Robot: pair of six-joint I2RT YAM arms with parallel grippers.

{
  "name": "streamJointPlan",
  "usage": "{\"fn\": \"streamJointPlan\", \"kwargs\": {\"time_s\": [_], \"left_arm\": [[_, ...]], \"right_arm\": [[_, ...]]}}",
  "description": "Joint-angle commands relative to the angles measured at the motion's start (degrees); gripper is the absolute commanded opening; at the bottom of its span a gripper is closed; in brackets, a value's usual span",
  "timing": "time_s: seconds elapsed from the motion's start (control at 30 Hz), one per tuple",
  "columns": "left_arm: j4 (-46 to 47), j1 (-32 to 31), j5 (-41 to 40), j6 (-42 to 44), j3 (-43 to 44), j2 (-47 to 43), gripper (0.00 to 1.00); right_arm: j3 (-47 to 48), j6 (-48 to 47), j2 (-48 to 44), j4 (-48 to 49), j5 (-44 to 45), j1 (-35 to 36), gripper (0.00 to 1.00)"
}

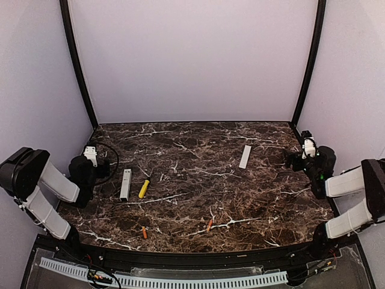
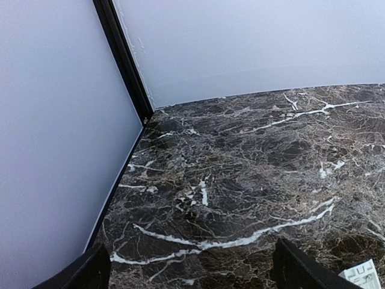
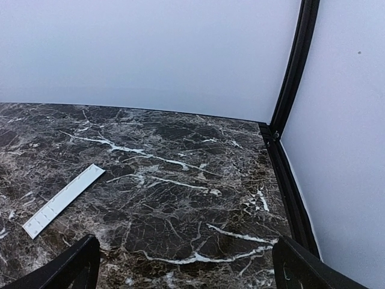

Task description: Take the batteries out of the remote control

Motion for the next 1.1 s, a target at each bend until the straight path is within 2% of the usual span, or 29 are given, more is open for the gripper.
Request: {"fn": "streamJointPlan", "kwargs": {"time_s": [0.0, 0.27, 0.33, 0.53, 1.07], "left_arm": [[2.73, 0.65, 3.29, -0.8, -0.74, 0.83, 0.95], [0.33, 1.12, 2.76, -1.79, 0.11, 0.53, 0.96], [0.55, 1.2, 2.8, -1.69, 0.11, 0.65, 0.96], [0.41, 1.19, 2.64, -1.87, 0.12, 0.58, 0.99], [0.44, 1.21, 2.66, -1.92, 0.07, 0.58, 0.98]], "right_arm": [[-0.98, 0.55, 3.16, 9.14, -6.99, -3.12, 0.99], [-2.49, 2.11, 12.42, 21.54, -11.63, -5.79, 0.99], [-1.59, 1.63, 11.99, 17.95, -11.83, -6.01, 0.99], [-1.57, 2.3, 12.54, 19.06, -9.65, -5.97, 0.99], [-1.48, 2.34, 12.46, 18.84, -9.05, -5.79, 0.99]]}}
